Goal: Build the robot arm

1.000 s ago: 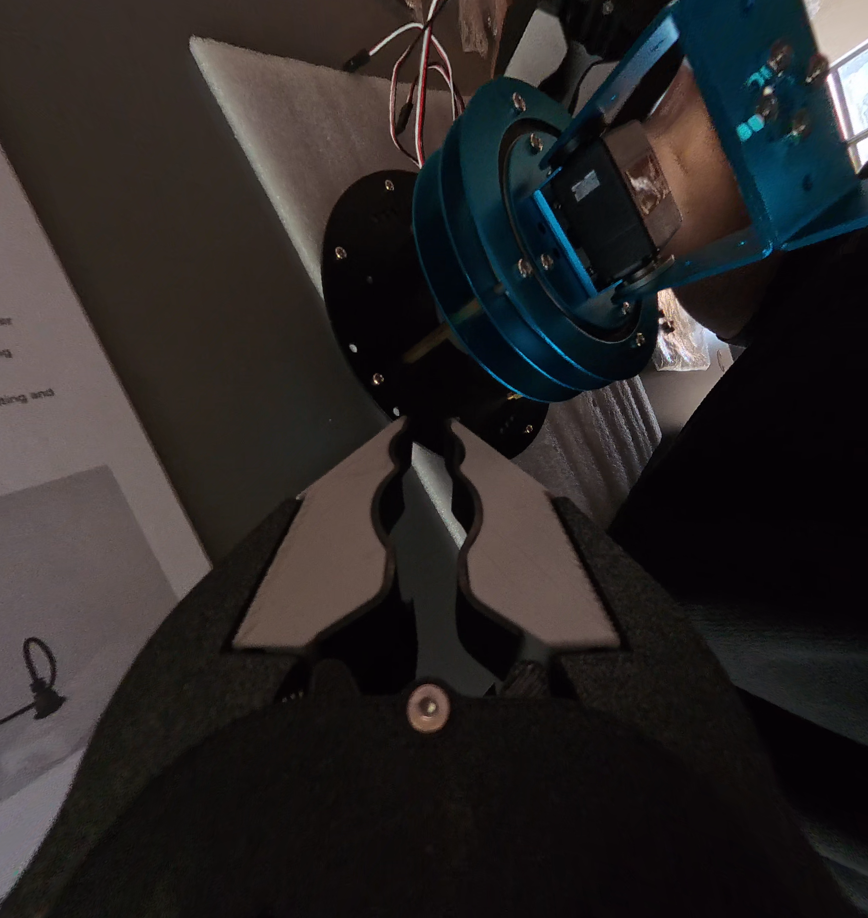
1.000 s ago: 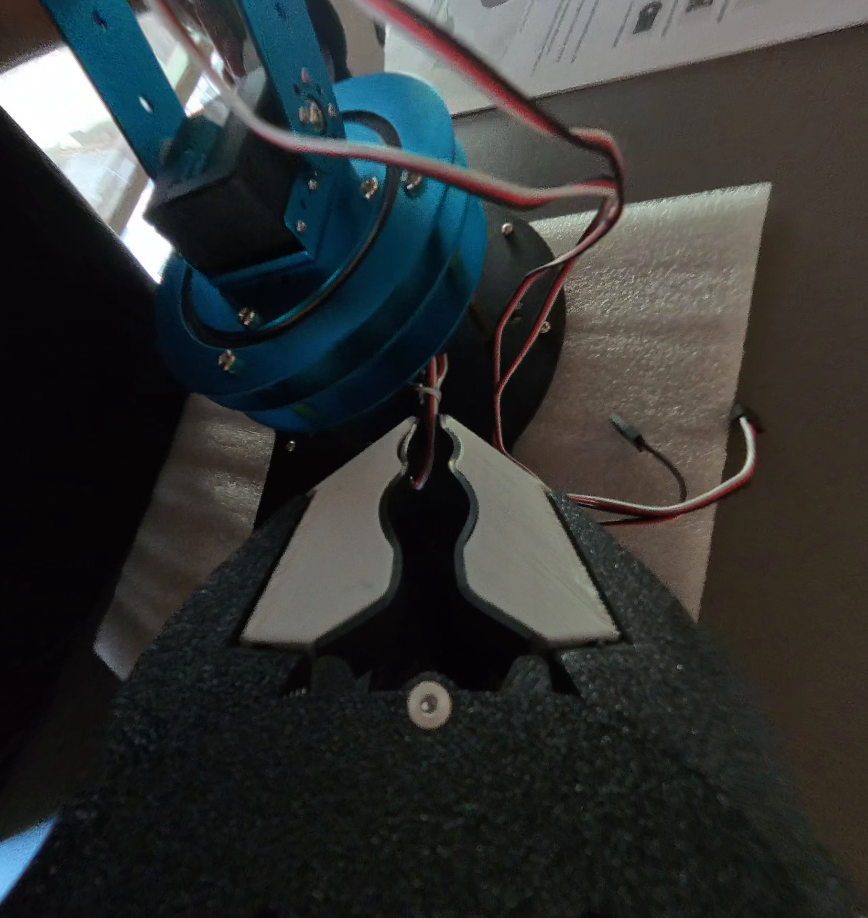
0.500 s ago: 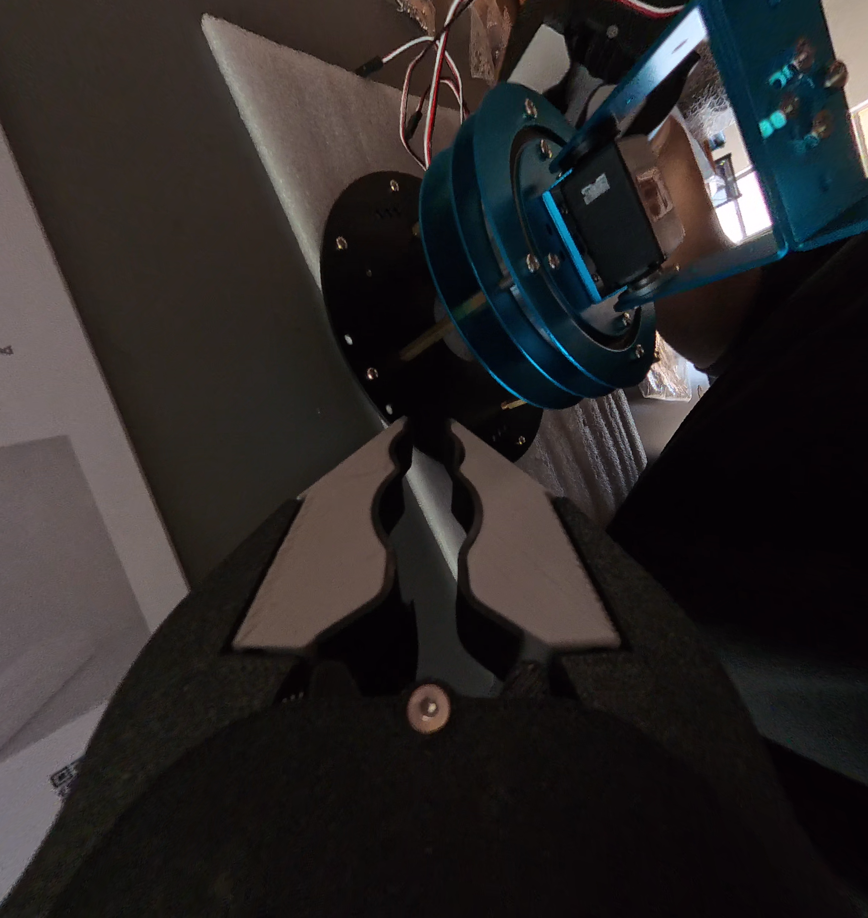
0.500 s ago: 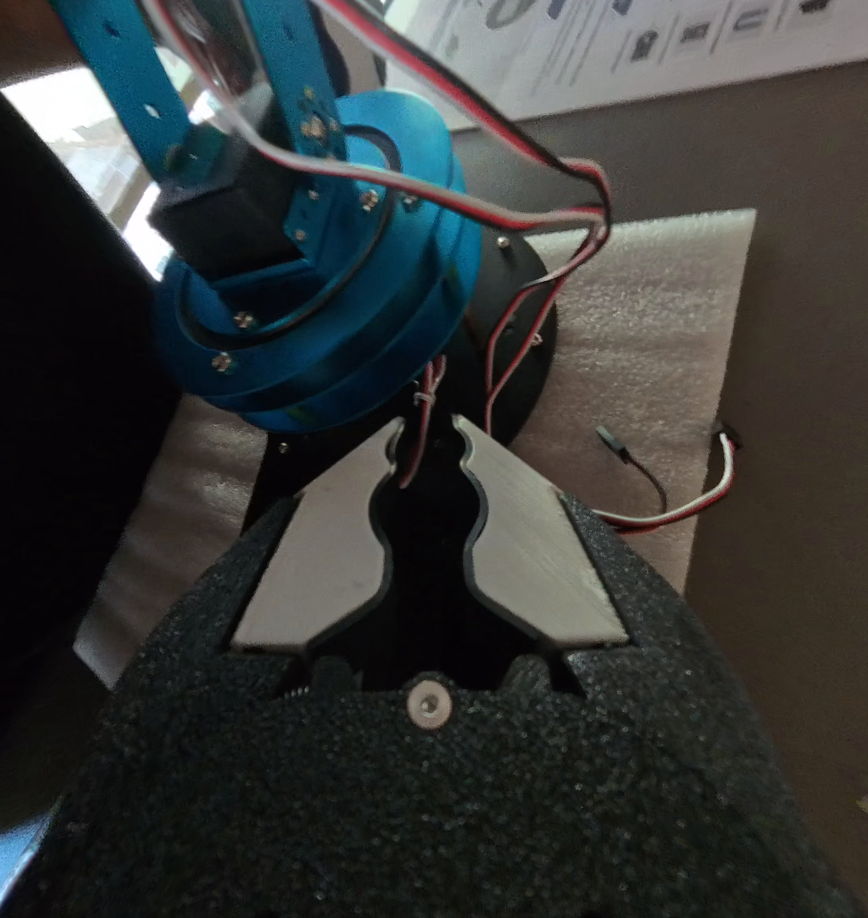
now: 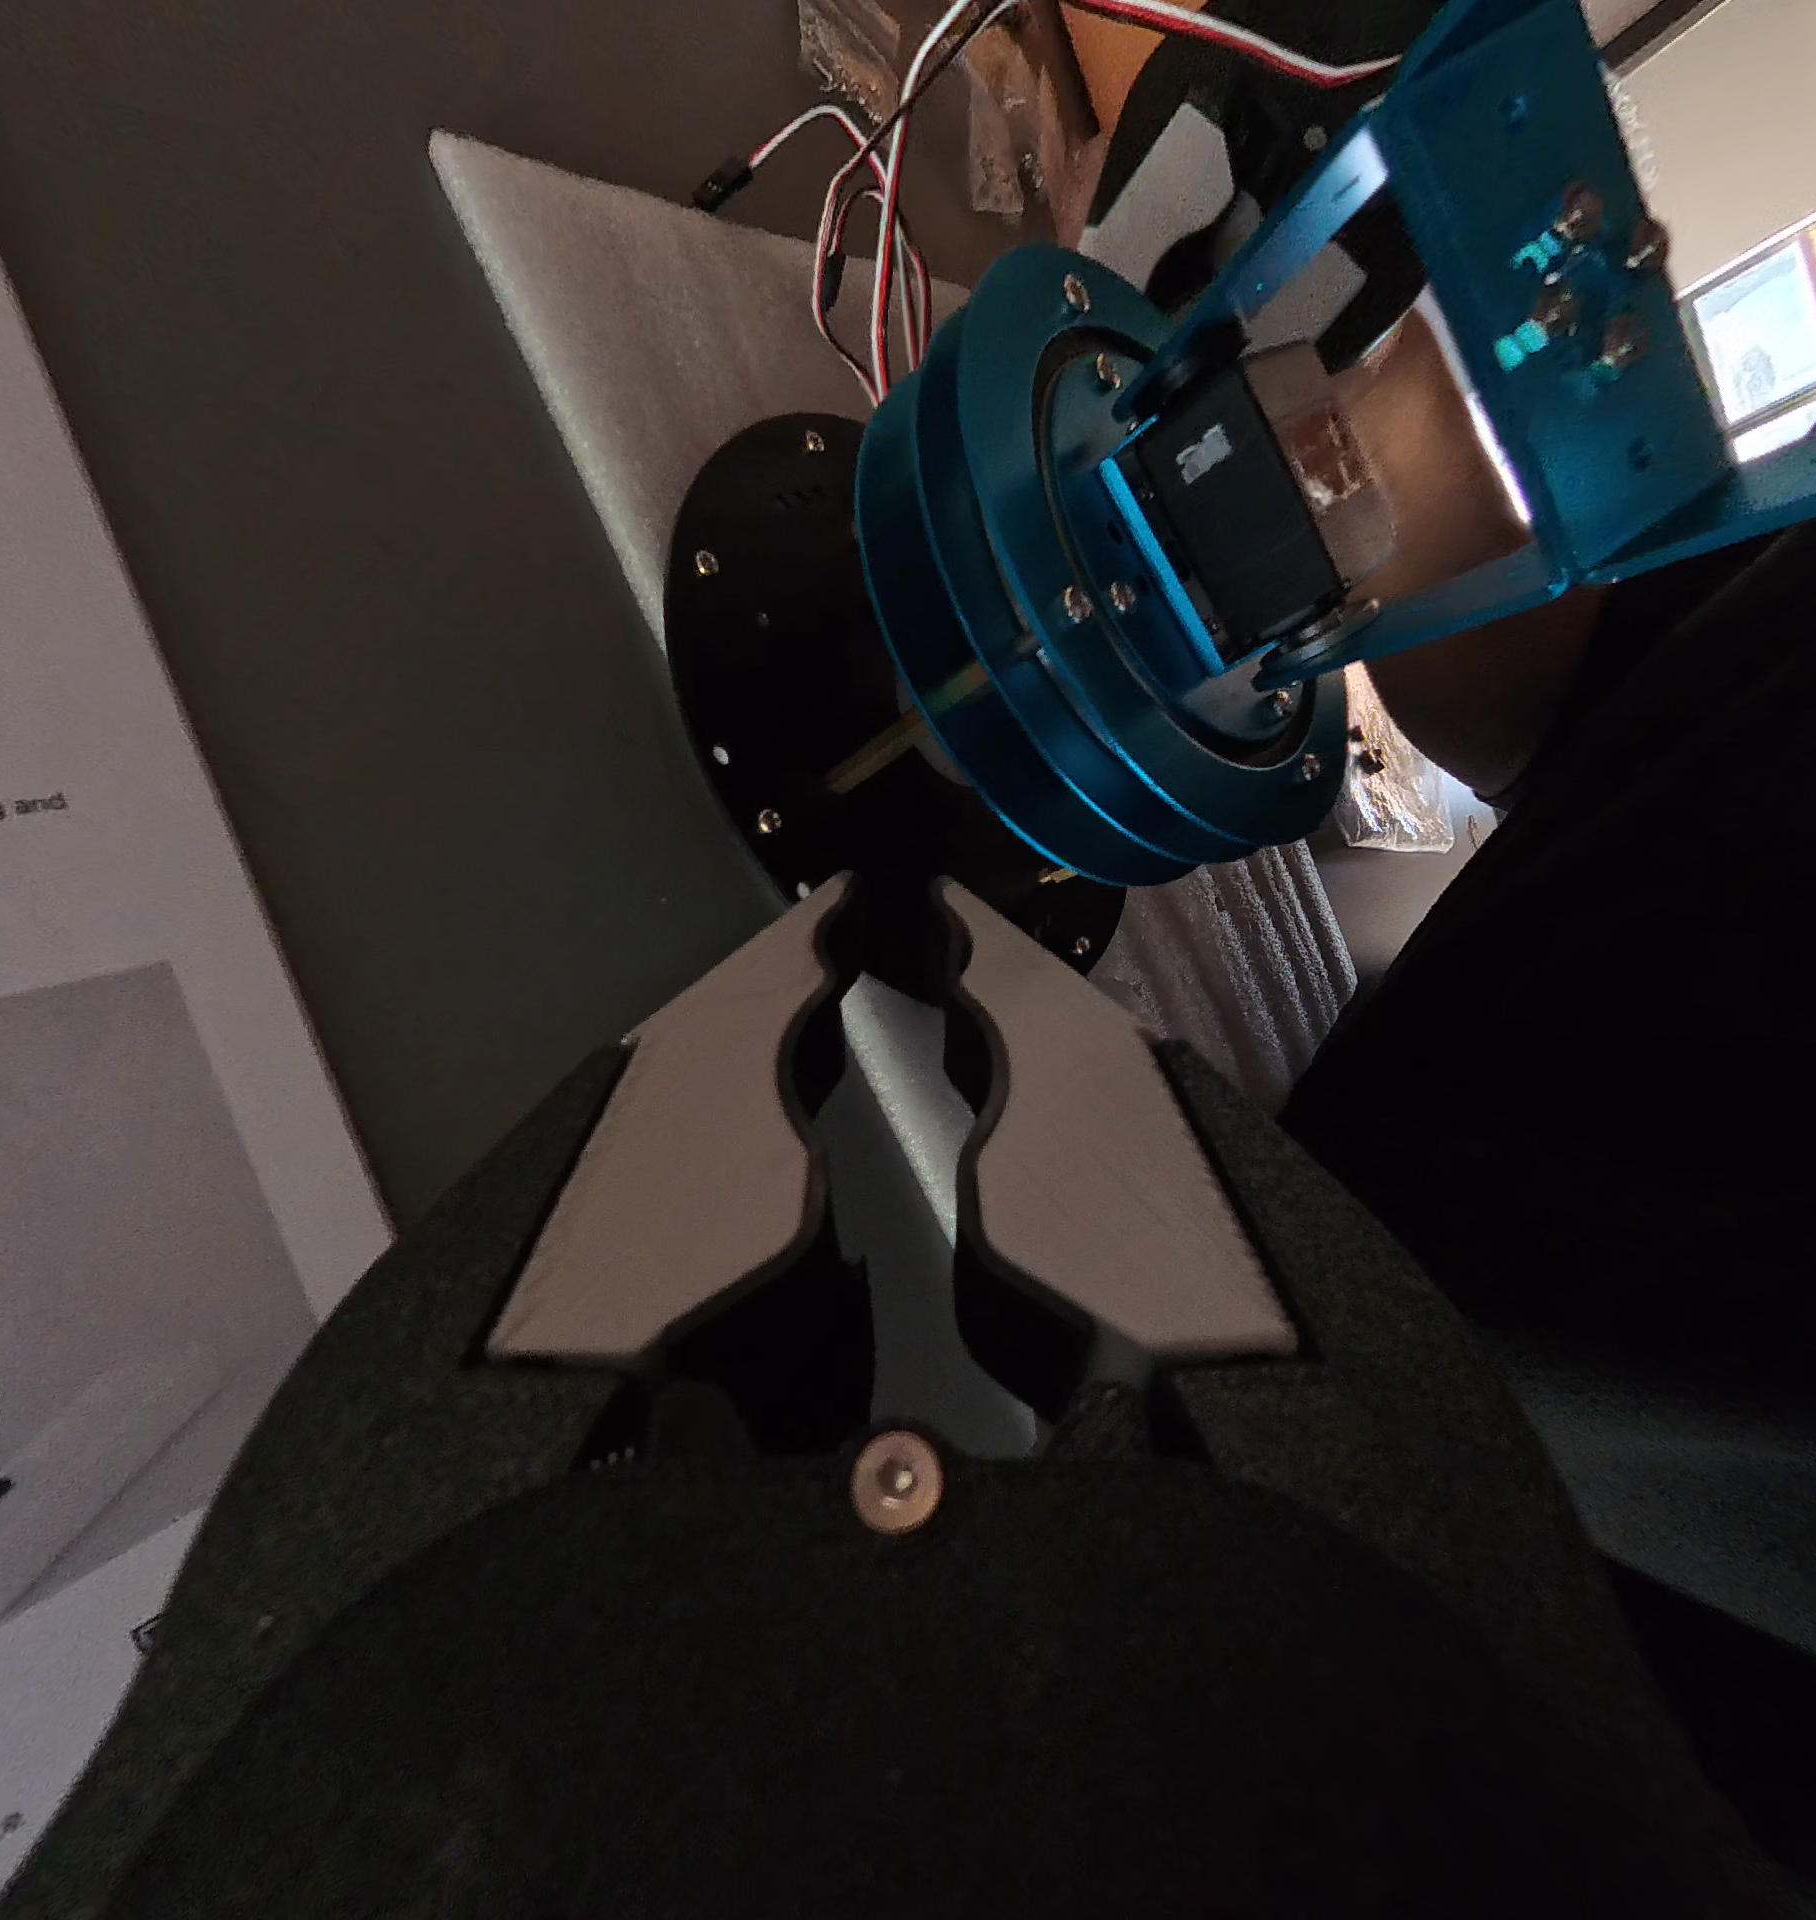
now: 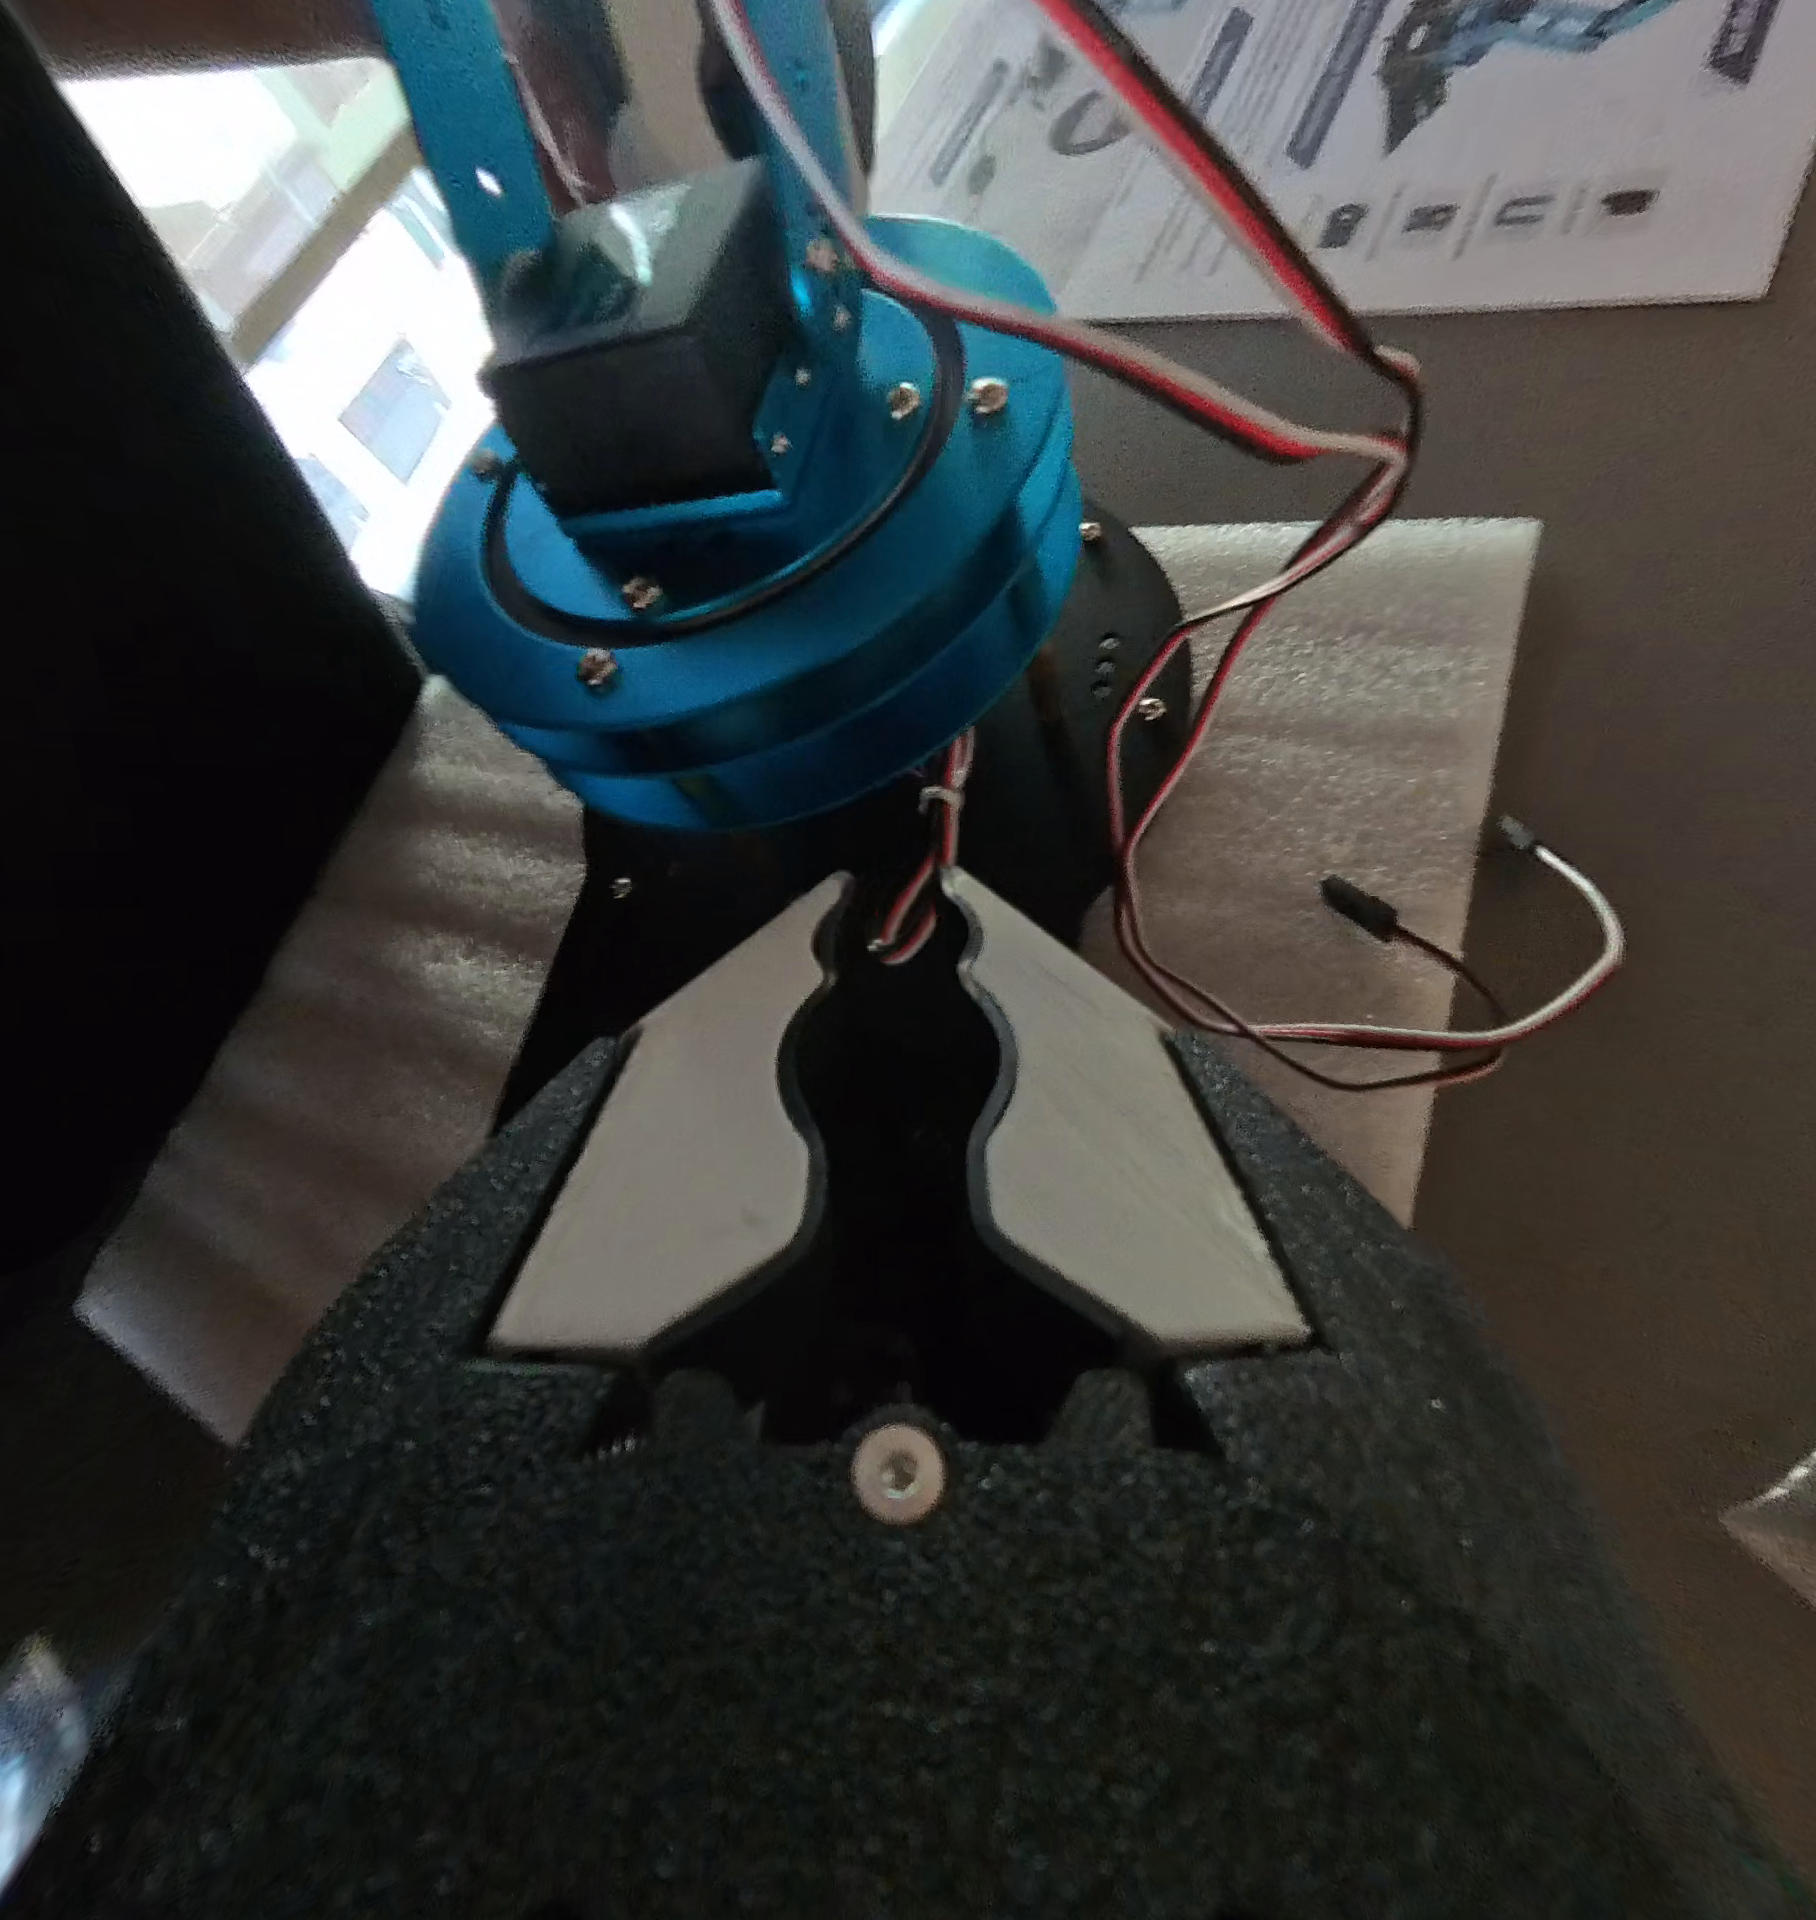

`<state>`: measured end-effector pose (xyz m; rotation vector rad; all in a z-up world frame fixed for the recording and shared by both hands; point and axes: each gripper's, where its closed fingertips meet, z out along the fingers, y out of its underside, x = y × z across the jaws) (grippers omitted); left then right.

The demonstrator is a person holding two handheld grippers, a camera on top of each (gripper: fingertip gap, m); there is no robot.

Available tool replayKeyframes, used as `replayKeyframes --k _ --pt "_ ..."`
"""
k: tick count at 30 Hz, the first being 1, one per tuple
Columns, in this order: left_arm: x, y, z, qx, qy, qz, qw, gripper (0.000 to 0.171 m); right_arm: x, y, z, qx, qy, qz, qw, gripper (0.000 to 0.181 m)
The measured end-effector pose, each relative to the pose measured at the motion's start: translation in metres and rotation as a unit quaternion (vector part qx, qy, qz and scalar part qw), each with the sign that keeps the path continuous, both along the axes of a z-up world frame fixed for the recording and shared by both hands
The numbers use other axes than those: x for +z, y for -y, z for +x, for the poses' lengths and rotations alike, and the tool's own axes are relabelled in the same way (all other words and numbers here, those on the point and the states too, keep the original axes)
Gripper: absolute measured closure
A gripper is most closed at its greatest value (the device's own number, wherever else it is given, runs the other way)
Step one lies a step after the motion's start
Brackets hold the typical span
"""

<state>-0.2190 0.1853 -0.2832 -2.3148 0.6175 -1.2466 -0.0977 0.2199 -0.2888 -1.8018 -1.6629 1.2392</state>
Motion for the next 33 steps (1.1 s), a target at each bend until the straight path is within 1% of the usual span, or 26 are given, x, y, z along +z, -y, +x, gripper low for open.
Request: replayKeyframes --k 2,3,5,6,7,9,10,12,13,16,18,20,21,23,24,25,27,28,29,31,33 --pt "0.003 0.001 -0.002 0.004 0.001 0.005 1.000 0.161 0.015 0.008 0.004 0.016 -0.039 -0.024 0.999 0.159" --pt "0.004 0.001 -0.003 0.007 0.001 0.007 1.000 0.161 0.022 0.015 0.008 0.040 -0.068 -0.013 0.997 0.152" --pt "0.006 -0.001 -0.007 0.015 0.003 0.011 1.000 0.161 0.025 0.020 0.014 0.053 -0.090 0.050 0.993 0.149" --pt "0.007 -0.003 -0.009 0.020 0.004 0.014 1.000 0.162 0.024 0.019 0.015 0.046 -0.088 0.082 0.992 0.143" --pt "0.009 -0.006 -0.010 0.024 0.008 0.017 1.000 0.162 0.021 0.012 0.016 0.025 -0.079 0.113 0.990 0.137" --pt "0.010 -0.014 -0.009 0.027 0.014 0.024 0.999 0.161 0.010 -0.003 0.016 -0.009 -0.052 0.149 0.987 0.142" --pt "0.010 -0.016 -0.007 0.022 0.017 0.025 0.999 0.161 0.002 -0.006 0.016 -0.016 -0.031 0.144 0.989 0.145" --pt "0.007 -0.018 -0.001 0.003 0.013 0.025 1.000 0.161 -0.011 -0.008 0.013 -0.018 0.007 0.108 0.994 0.155" --pt "0.006 -0.018 0.003 -0.006 0.011 0.027 1.000 0.160 -0.016 -0.011 0.011 -0.026 0.028 0.091 0.995 0.157" --pt "0.005 -0.019 0.011 -0.020 0.009 0.033 0.999 0.161 -0.014 -0.009 0.002 -0.033 0.033 0.034 0.998 0.161" --pt "0.005 -0.023 0.010 -0.019 -0.002 0.039 0.999 0.161 -0.016 -0.011 0.002 -0.043 0.044 0.023 0.998 0.168" --pt "0.008 -0.028 0.007 -0.009 -0.007 0.046 0.999 0.161 -0.014 -0.008 0.008 -0.043 0.056 0.002 0.997 0.166" --pt "0.010 -0.030 0.005 -0.004 -0.008 0.048 0.999 0.161 -0.009 -0.006 0.009 -0.047 0.048 -0.014 0.998 0.165" --pt "0.012 -0.029 0.002 -0.005 -0.005 0.041 0.999 0.161 0.005 -0.008 0.008 -0.068 0.002 -0.039 0.997 0.162" --pt "0.011 -0.028 0.003 -0.009 -0.007 0.036 0.999 0.161 0.006 -0.009 0.007 -0.072 -0.005 -0.044 0.996 0.161" --pt "0.007 -0.026 0.003 -0.014 -0.011 0.034 0.999 0.161 0.000 -0.010 0.008 -0.069 0.009 -0.036 0.997 0.160" --pt "0.002 -0.023 0.006 -0.024 -0.014 0.030 0.999 0.161 -0.016 -0.009 0.009 -0.046 0.053 0.010 0.998 0.157" --pt "0.000 -0.023 0.008 -0.025 -0.011 0.029 0.999 0.161 -0.017 -0.011 0.007 -0.041 0.049 0.040 0.997 0.162" --pt "0.001 -0.023 0.010 -0.026 -0.004 0.027 0.999 0.161 -0.016 -0.013 0.003 -0.041 0.043 0.059 0.997 0.158" --pt "0.001 -0.024 0.015 -0.025 0.010 0.021 0.999 0.164 -0.018 -0.011 -0.003 -0.029 0.046 0.067 0.996 0.158" --pt "-0.001 -0.024 0.019 -0.028 0.017 0.020 0.999 0.169 -0.018 -0.010 -0.008 -0.019 0.044 0.054 0.997 0.159"
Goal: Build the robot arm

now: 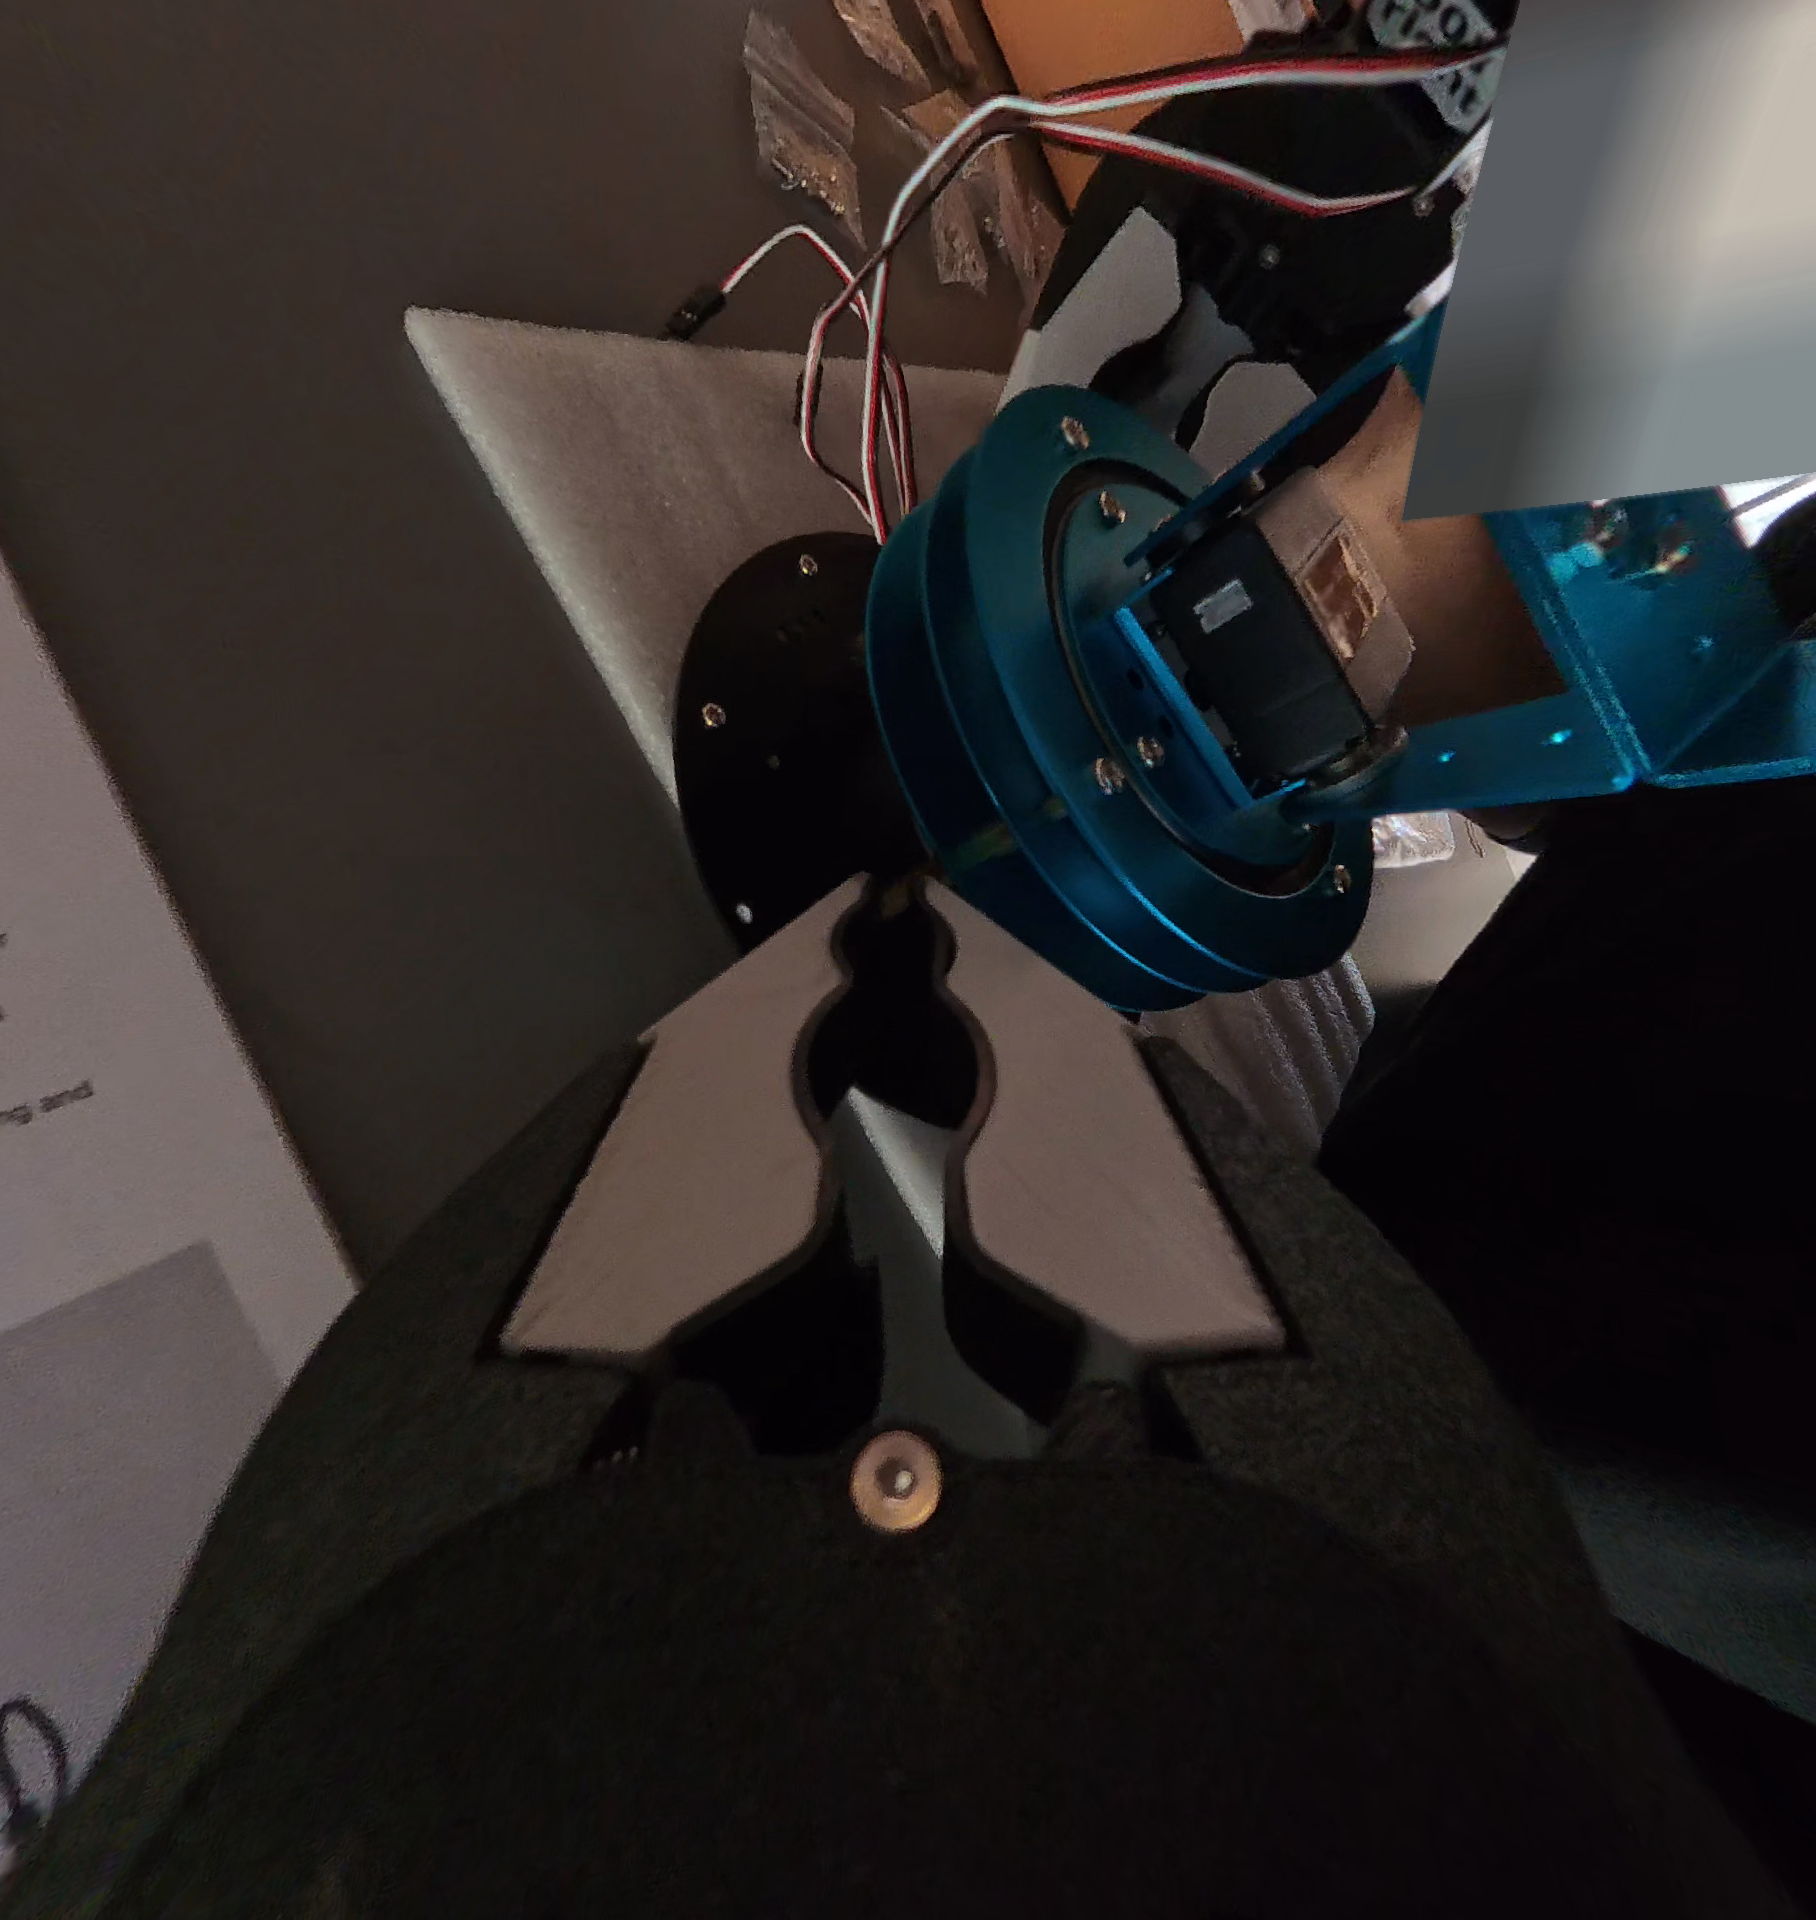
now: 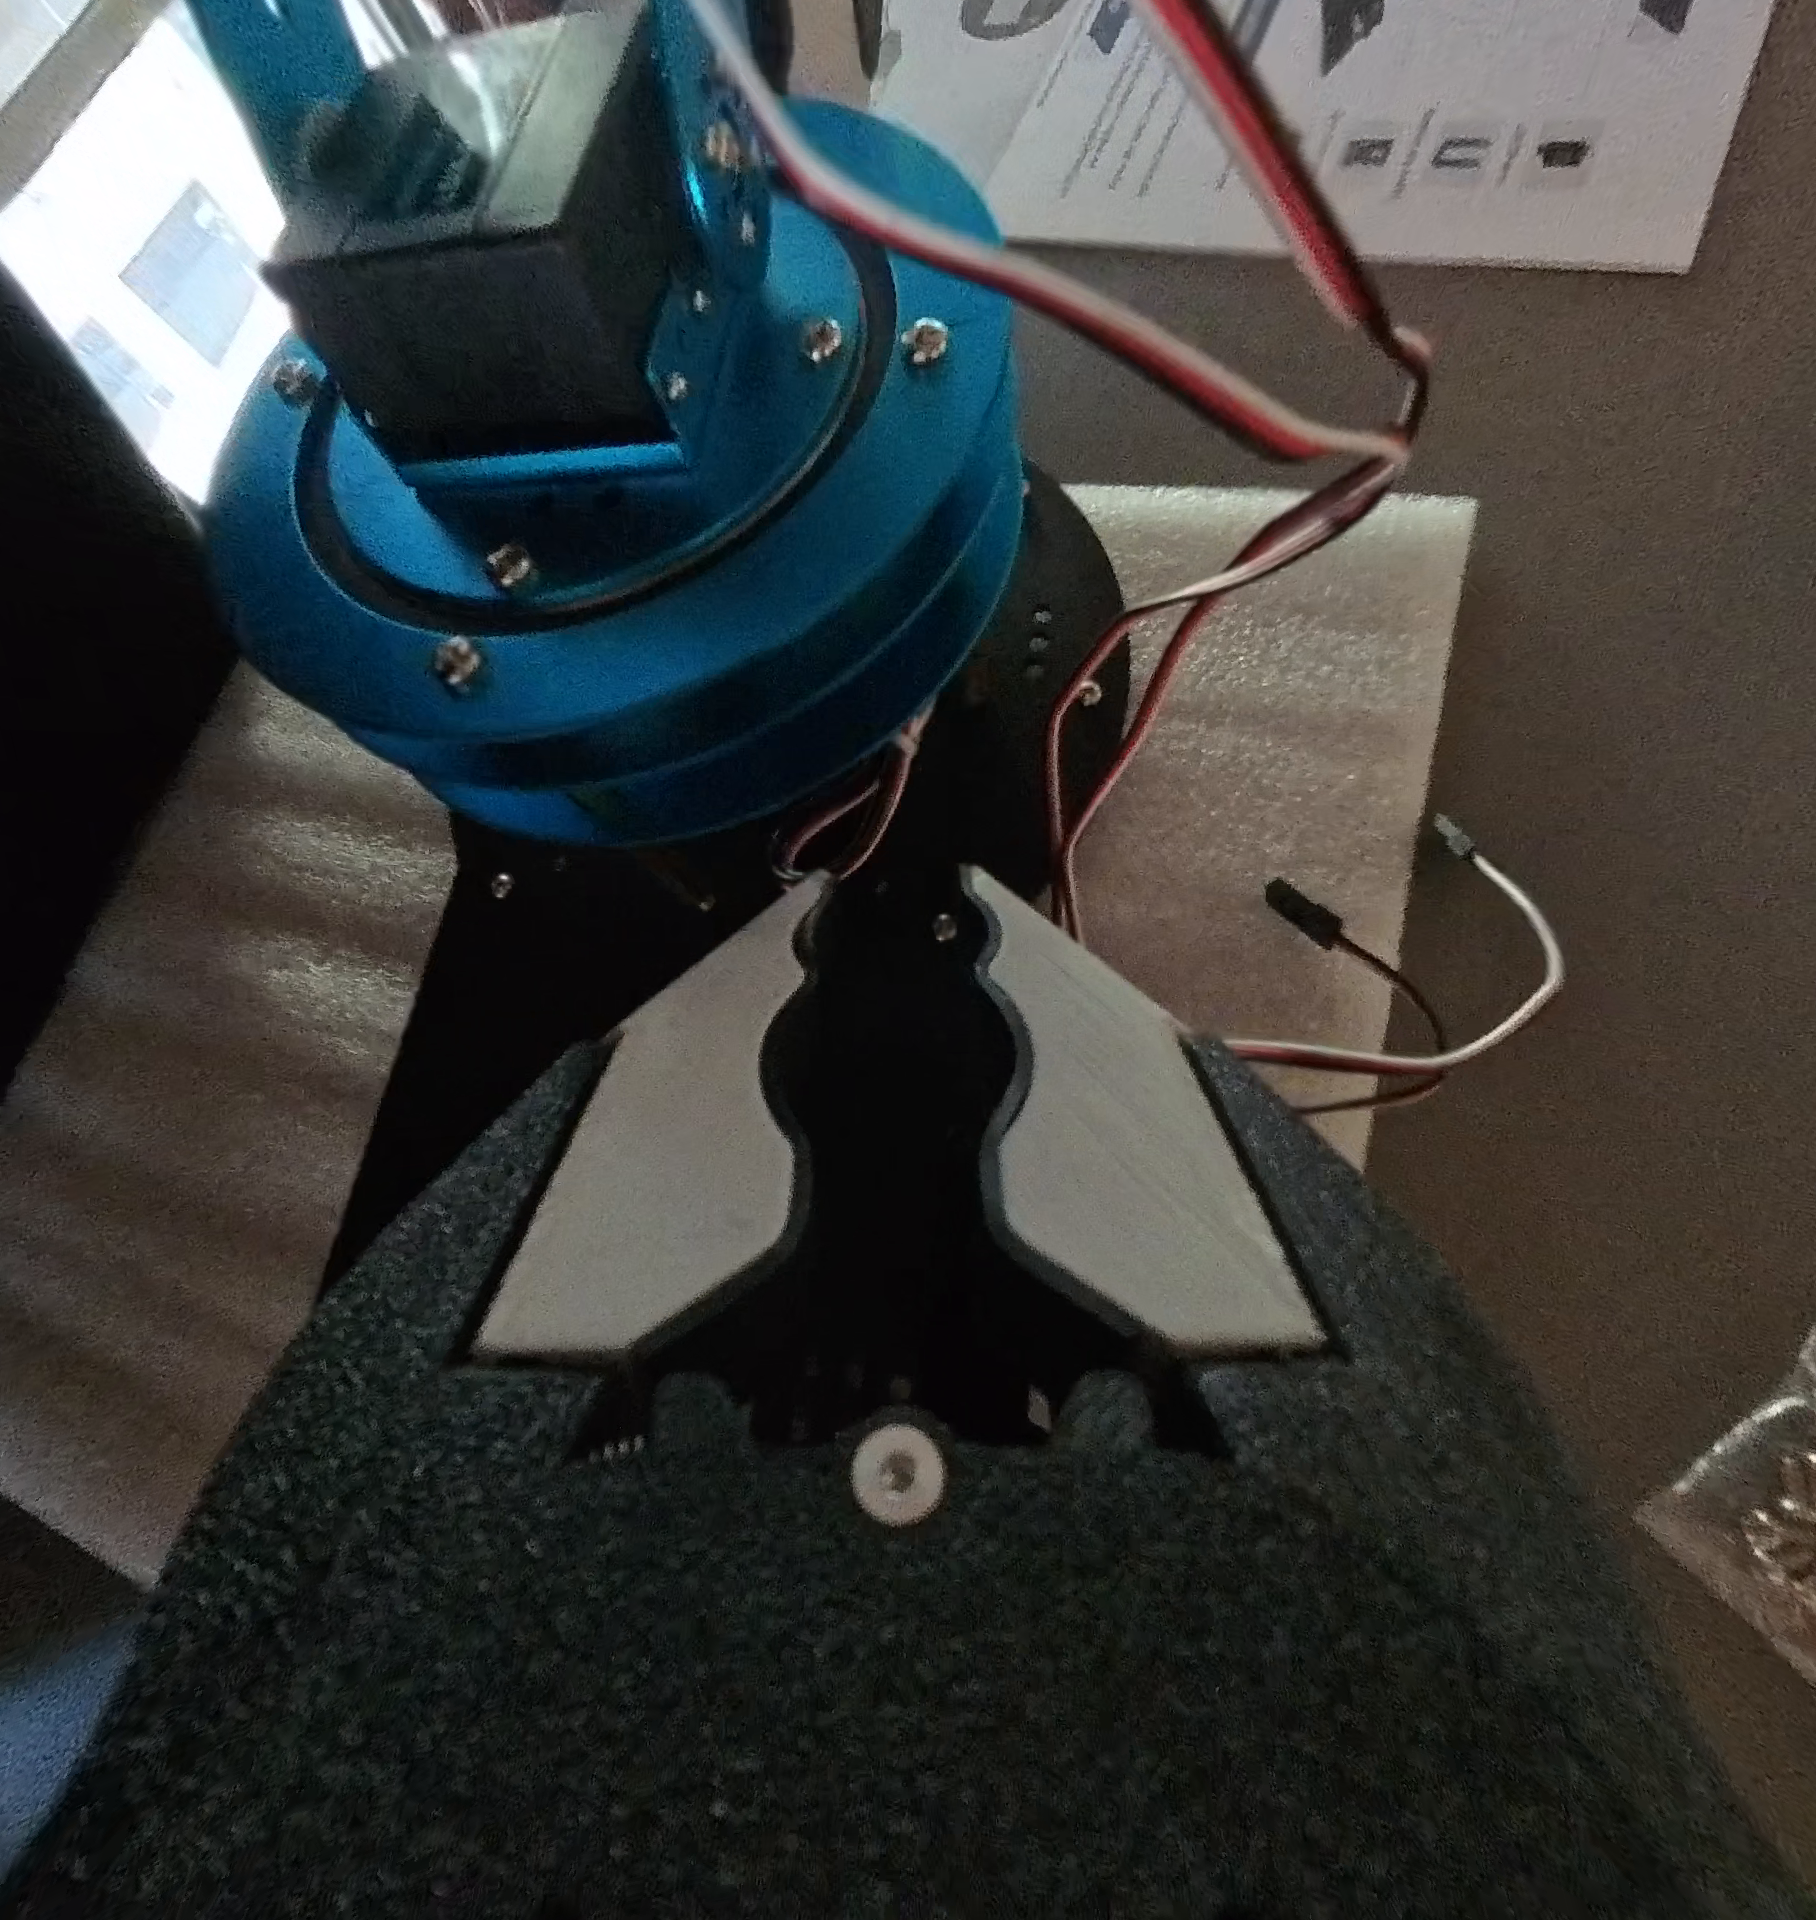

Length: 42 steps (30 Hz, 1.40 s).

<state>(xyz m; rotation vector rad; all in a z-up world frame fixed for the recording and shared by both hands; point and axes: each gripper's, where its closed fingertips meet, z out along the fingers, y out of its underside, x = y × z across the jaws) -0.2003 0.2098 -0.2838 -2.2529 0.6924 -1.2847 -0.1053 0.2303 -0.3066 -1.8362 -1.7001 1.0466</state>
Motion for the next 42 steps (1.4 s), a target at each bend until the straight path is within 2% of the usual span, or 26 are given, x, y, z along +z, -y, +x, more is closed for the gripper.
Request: replayKeyframes --k 3,4,8,10,13,18,21,24,28,30,32,35,42 --pt "-0.001 -0.001 0.001 0.001 0.011 -0.006 1.000 0.171 0.013 0.004 -0.008 0.015 -0.040 -0.061 0.997 0.160" --pt "-0.001 -0.002 0.002 0.003 0.014 -0.008 1.000 0.171 0.015 0.002 -0.009 0.014 -0.049 -0.068 0.996 0.165" --pt "-0.002 -0.002 0.001 0.003 0.013 -0.012 1.000 0.171 0.006 -0.005 -0.003 0.020 -0.025 -0.080 0.996 0.154" --pt "-0.004 0.000 0.001 0.000 0.005 -0.014 1.000 0.171 0.010 -0.014 0.006 0.006 -0.032 -0.079 0.996 0.156" --pt "-0.005 0.001 0.000 0.003 0.005 -0.020 1.000 0.171 0.030 -0.024 0.016 -0.029 -0.067 -0.107 0.992 0.158" --pt "-0.002 -0.002 -0.004 0.012 -0.006 -0.002 1.000 0.170 0.050 -0.035 0.030 -0.095 -0.067 -0.077 0.990 0.157" --pt "0.000 -0.006 -0.014 0.031 -0.031 0.023 0.999 0.168 0.045 -0.036 0.043 -0.159 -0.025 -0.045 0.986 0.155" --pt "0.001 -0.008 -0.031 0.053 -0.081 0.062 0.993 0.162 0.035 -0.031 0.059 -0.247 0.043 0.003 0.968 0.145" --pt "-0.003 -0.006 -0.059 0.074 -0.159 0.120 0.977 0.155 0.035 -0.007 0.070 -0.346 0.101 0.071 0.930 0.145" --pt "0.000 -0.001 -0.070 0.078 -0.173 0.139 0.972 0.153 0.044 0.008 0.070 -0.401 0.093 0.085 0.907 0.143" --pt "0.007 0.009 -0.077 0.078 -0.169 0.157 0.970 0.152 0.057 0.029 0.063 -0.451 0.055 0.073 0.888 0.140" --pt "0.017 0.032 -0.090 0.068 -0.158 0.189 0.967 0.151 0.075 0.070 0.039 -0.490 -0.016 0.031 0.871 0.134" --pt "0.028 0.088 -0.130 0.082 -0.117 0.226 0.964 0.151 0.075 0.153 -0.009 -0.568 -0.054 0.037 0.820 0.139"
